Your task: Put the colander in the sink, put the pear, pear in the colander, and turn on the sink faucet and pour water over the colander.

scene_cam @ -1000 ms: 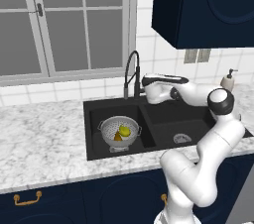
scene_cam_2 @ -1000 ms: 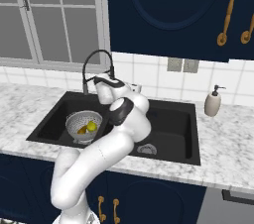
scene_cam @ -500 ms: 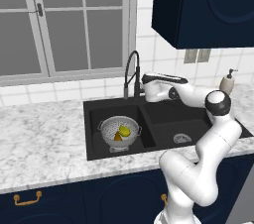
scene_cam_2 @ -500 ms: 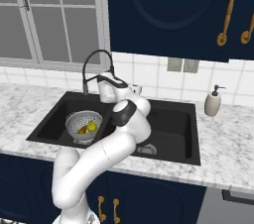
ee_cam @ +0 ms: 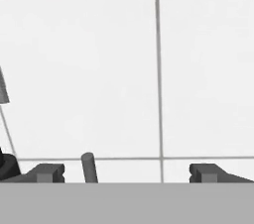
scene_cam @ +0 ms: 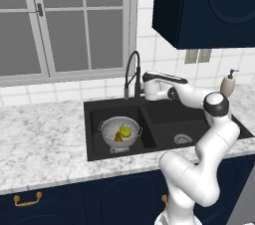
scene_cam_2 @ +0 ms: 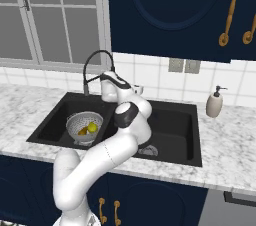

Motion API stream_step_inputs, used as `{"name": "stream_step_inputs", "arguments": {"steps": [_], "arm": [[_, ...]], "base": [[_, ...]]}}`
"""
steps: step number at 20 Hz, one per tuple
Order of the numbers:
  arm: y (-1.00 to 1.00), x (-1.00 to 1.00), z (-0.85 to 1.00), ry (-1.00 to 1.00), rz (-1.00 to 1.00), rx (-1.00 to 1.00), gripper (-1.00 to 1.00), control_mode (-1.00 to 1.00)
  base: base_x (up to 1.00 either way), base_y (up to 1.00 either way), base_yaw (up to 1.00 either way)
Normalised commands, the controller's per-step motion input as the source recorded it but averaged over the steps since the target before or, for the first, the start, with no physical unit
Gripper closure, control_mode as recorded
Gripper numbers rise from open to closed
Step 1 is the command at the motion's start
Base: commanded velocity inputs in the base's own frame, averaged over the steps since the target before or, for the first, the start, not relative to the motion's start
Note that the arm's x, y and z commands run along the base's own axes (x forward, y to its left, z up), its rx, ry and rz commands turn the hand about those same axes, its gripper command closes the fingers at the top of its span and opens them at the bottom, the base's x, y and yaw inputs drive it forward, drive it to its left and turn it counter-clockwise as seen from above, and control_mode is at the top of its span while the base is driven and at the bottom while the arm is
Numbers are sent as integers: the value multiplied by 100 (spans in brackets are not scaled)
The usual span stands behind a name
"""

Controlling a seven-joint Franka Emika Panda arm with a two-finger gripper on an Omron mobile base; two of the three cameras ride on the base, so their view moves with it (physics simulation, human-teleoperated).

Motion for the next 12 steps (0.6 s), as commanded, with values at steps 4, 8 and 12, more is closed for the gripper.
{"name": "stream_step_inputs", "arguments": {"steps": [4, 8, 12], "arm": [[0, 11, 0, 0, 0, 0, -100, -100], [-21, 2, 0, 0, 0, 0, -100, -100], [-18, 0, 0, 0, 0, 0, -100, -100]], "base": [[0, 0, 0], [0, 0, 0], [0, 0, 0]]}}
